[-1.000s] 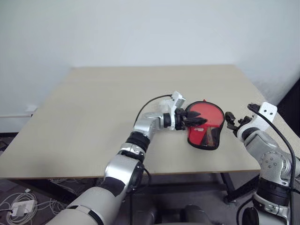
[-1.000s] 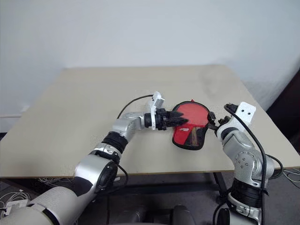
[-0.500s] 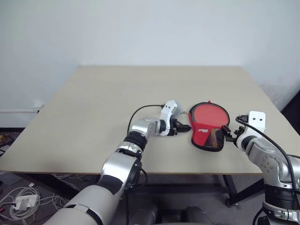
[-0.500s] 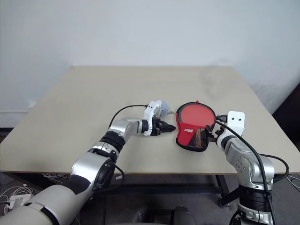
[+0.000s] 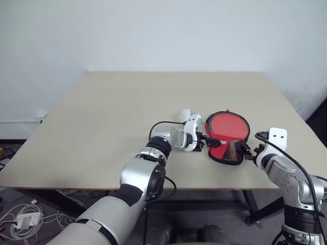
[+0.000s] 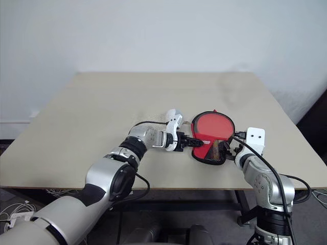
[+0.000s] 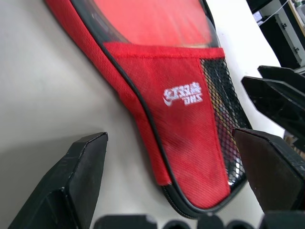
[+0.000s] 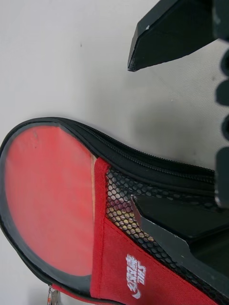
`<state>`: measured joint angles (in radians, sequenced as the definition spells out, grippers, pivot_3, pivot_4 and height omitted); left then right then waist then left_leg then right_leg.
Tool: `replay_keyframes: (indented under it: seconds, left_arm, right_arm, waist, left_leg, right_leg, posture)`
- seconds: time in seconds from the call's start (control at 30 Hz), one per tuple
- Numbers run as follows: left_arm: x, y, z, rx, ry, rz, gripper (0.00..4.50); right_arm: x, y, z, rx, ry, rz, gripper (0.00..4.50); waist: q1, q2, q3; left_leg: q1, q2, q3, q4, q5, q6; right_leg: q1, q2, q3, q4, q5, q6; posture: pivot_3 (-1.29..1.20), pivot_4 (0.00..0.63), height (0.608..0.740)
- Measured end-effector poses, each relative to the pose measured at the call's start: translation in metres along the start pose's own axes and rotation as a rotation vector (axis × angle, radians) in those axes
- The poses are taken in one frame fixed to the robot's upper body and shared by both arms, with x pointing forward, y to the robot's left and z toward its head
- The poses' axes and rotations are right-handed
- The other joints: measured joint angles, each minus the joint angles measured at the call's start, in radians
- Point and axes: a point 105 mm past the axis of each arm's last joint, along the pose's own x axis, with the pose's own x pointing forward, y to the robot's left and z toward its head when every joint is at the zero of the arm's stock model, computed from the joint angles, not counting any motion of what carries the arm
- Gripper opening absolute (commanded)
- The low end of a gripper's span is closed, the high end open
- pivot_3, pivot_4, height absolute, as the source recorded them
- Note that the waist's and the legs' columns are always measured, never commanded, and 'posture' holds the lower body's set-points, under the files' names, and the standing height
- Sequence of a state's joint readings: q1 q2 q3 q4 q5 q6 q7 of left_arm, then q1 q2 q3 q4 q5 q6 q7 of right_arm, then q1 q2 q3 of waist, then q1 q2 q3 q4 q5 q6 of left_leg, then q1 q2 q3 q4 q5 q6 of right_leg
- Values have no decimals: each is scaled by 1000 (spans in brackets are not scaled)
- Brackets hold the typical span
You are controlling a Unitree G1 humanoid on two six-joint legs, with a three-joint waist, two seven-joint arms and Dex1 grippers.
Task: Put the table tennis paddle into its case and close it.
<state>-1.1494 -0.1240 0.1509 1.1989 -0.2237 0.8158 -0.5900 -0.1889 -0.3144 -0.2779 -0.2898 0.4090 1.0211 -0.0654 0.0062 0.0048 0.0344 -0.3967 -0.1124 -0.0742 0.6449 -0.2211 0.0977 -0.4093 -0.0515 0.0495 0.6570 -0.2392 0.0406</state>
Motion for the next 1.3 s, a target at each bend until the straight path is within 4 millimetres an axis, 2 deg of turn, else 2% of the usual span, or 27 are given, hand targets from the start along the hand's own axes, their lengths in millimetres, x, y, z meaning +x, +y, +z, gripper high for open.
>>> replay_keyframes:
  seconds: [0.2,0.3,0.47,0.6,0.93,1.3]
  left_arm:
    - [3,-4,-1,-106,-14,-16,4461]
    - [8,-13,-6,-129,4,-45,4461]
    - [8,-15,-8,-143,15,-57,4461]
    - [9,-13,-9,-148,16,-42,3575]
    - [10,-15,-8,-222,-7,-67,23]
    - [7,-12,-11,-281,17,-49,7]
  right_arm:
    - [0,-4,-2,15,-1,-25,4500]
    - [0,-4,-2,19,-2,-31,4500]
    - [-1,-9,-1,28,-8,-49,4500]
    - [-1,-13,-1,42,-11,-66,4500]
    - [-1,-15,-3,42,-9,-85,4500]
    - [-2,-20,1,53,-39,-112,4500]
  waist:
    - [1,0,0]
    - [6,0,0]
    - [6,0,0]
    - [5,0,0]
    - [5,0,0]
    - [5,0,0]
  left_leg:
    - [0,0,0,0,0,0]
    - [0,0,0,0,0,0]
    - [0,0,0,0,0,0]
    - [0,0,0,0,0,0]
    - [0,0,0,0,0,0]
    - [0,0,0,0,0,0]
  right_leg:
    - [0,0,0,0,0,0]
    - [0,-1,0,0,0,0]
    - [0,0,0,0,0,0]
    - [0,0,0,0,0,0]
    - [-1,0,0,0,0,0]
    - [-1,0,0,0,0,0]
  posture:
    - [0,0,740]
    - [0,0,740]
    - [0,0,740]
    - [0,0,740]
    - [0,0,740]
    - [0,0,740]
